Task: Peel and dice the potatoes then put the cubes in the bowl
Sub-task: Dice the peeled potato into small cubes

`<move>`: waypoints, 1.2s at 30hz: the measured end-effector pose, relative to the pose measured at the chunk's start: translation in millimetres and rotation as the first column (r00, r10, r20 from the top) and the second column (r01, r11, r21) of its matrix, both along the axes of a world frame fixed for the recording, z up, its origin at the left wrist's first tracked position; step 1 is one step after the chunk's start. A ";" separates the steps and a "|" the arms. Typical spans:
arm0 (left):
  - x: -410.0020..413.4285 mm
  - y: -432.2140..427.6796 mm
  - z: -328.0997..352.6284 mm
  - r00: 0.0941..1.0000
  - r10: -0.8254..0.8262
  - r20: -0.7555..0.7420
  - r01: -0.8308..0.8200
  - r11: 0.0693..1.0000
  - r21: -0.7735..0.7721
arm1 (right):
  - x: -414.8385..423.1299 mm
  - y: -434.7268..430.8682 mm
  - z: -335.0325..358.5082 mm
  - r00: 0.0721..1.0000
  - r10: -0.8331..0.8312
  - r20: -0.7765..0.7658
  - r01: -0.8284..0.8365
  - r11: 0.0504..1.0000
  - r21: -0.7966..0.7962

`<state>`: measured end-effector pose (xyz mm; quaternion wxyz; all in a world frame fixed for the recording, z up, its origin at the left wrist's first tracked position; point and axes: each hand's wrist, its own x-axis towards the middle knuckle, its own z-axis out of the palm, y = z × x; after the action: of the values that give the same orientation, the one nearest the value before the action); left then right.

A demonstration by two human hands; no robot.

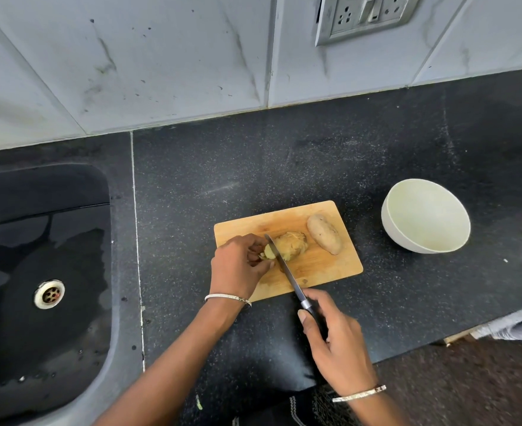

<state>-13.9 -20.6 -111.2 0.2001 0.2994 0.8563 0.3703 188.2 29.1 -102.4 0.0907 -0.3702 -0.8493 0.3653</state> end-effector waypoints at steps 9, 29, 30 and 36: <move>-3.7 -2.7 -5.4 0.999 0.037 0.030 -0.037 0.999 0.007 | -2.1 -5.1 -3.2 1.000 0.022 -0.006 -0.023 0.999 -0.036; -4.7 0.0 -2.2 0.995 0.074 0.064 -0.071 0.997 -0.038 | -8.1 -14.3 -8.4 0.996 0.083 -0.037 -0.080 0.994 0.079; -4.7 0.1 -2.1 0.996 0.074 0.055 -0.071 0.996 -0.053 | -9.6 -14.6 -8.4 0.996 0.083 -0.030 -0.080 0.993 0.084; -5.3 0.8 -1.9 0.997 0.075 0.031 -0.072 0.994 -0.083 | -18.1 -12.3 -12.8 0.997 0.083 0.004 -0.083 0.993 0.081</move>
<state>-19.2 -19.8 -113.1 0.2131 0.2527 0.8776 0.3473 170.1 16.8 -115.1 0.0899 -0.3307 -0.8780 0.3341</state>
